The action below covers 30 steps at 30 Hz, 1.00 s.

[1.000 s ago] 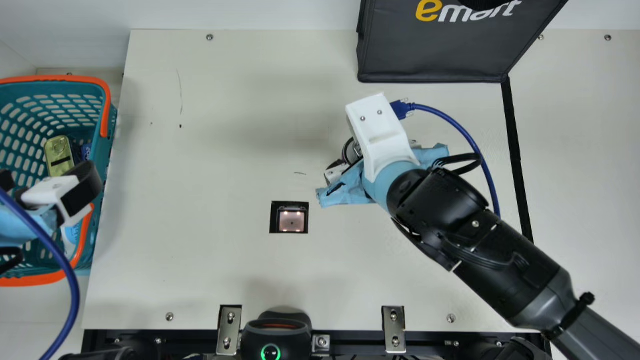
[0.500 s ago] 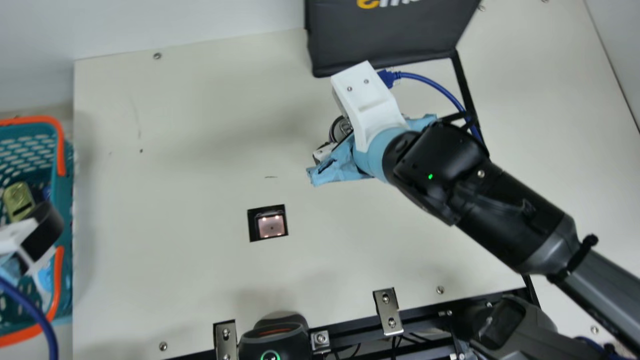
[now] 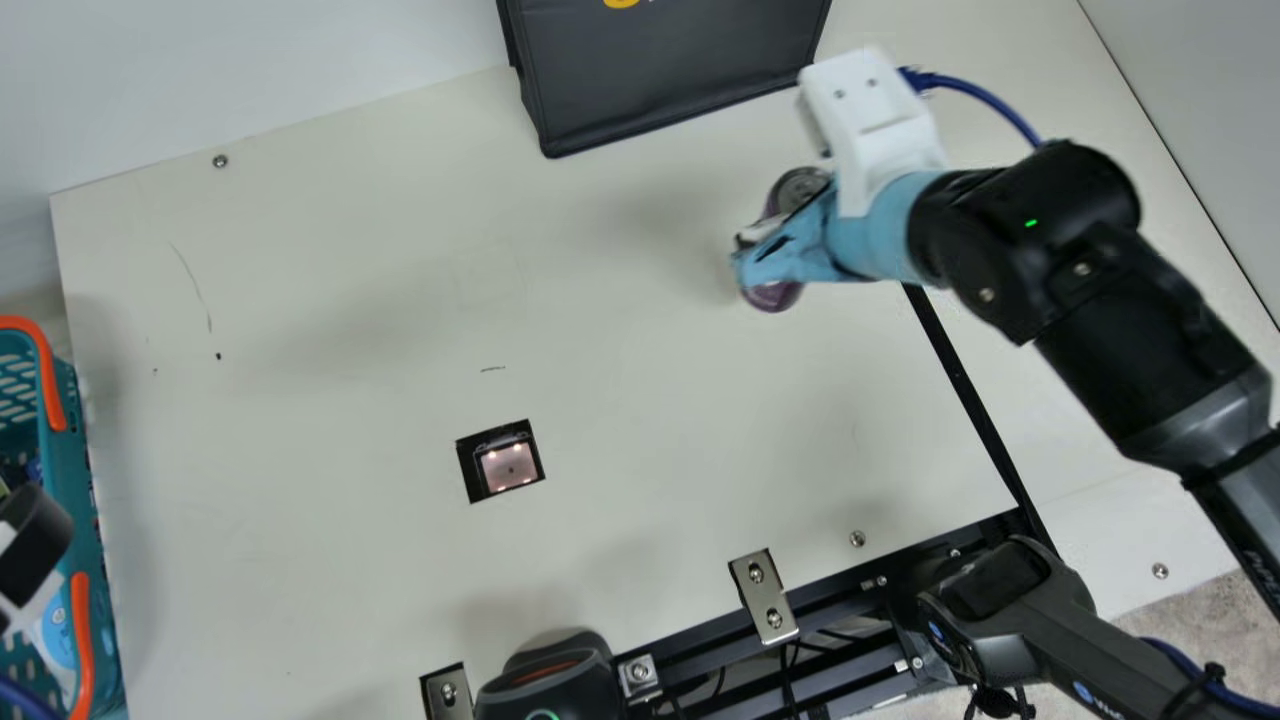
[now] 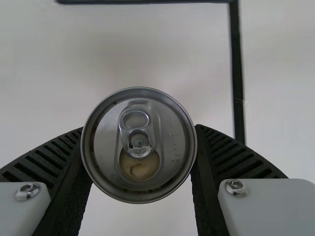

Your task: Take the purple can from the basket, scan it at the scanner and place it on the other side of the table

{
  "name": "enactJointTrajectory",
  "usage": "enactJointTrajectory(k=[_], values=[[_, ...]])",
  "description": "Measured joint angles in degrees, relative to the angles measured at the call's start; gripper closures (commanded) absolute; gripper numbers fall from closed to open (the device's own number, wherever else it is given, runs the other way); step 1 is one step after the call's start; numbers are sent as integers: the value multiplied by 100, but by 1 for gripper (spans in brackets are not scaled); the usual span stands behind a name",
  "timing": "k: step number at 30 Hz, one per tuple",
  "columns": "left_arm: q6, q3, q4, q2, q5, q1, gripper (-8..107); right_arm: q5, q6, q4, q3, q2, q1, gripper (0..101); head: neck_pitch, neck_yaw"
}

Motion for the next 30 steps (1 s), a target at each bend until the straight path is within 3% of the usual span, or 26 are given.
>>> enactJointTrajectory(k=[9,15,22,30], values=[[0,0,0,0,0,0,9,-107,-1046,382,-246,246,-1817,101,0,0],[0,0,0,0,0,0,9,-259,-1493,494,-630,706,-2668,101,0,0],[0,0,0,0,0,0,9,-362,-1882,669,-1250,1446,-3111,101,0,0],[0,0,0,0,0,0,9,-328,-2412,916,-2259,2519,-3430,101,0,0]])
